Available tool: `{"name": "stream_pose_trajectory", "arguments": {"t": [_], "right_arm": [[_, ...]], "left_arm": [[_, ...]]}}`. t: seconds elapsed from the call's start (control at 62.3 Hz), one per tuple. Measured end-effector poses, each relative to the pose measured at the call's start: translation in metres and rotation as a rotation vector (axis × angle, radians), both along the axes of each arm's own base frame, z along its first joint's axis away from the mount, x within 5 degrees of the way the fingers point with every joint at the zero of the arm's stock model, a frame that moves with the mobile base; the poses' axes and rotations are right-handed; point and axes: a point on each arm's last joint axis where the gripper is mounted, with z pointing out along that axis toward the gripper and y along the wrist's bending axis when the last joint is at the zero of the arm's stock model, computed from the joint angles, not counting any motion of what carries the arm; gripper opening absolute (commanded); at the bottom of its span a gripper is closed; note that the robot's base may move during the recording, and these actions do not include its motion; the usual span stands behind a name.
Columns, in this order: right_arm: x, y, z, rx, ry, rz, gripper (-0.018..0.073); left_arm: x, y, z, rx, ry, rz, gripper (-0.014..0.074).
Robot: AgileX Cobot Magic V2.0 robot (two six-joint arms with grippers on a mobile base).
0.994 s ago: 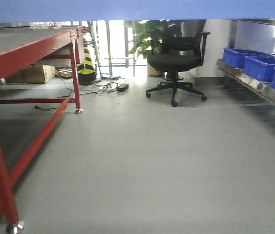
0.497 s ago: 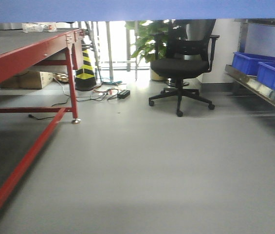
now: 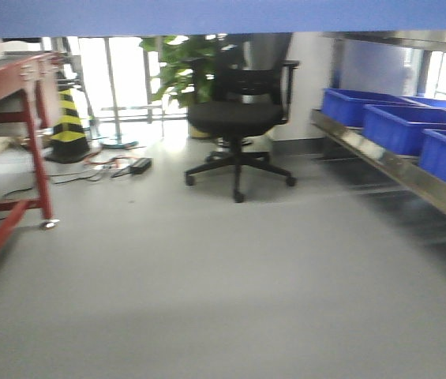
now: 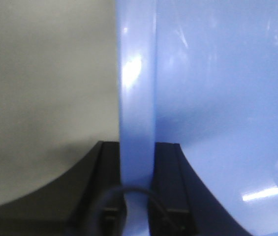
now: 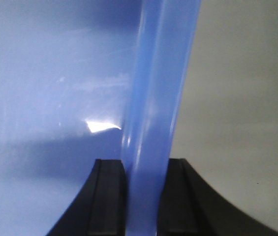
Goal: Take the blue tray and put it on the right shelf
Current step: 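Hold the tray raised in both grippers while the base turns away, then hold the tray while the base drives up to the steel shelf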
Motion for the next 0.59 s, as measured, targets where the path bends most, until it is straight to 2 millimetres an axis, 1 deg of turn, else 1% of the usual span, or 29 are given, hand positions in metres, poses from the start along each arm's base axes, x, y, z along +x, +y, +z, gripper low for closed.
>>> {"name": "stream_pose_trajectory", "arguments": {"t": [0.593], "right_arm": [[0.0,0.0,0.0,0.0,0.0,0.0,0.0056]], "left_arm": [[-0.0001,-0.0001,0.0,-0.001,0.001,0.0,-0.0048]]}}
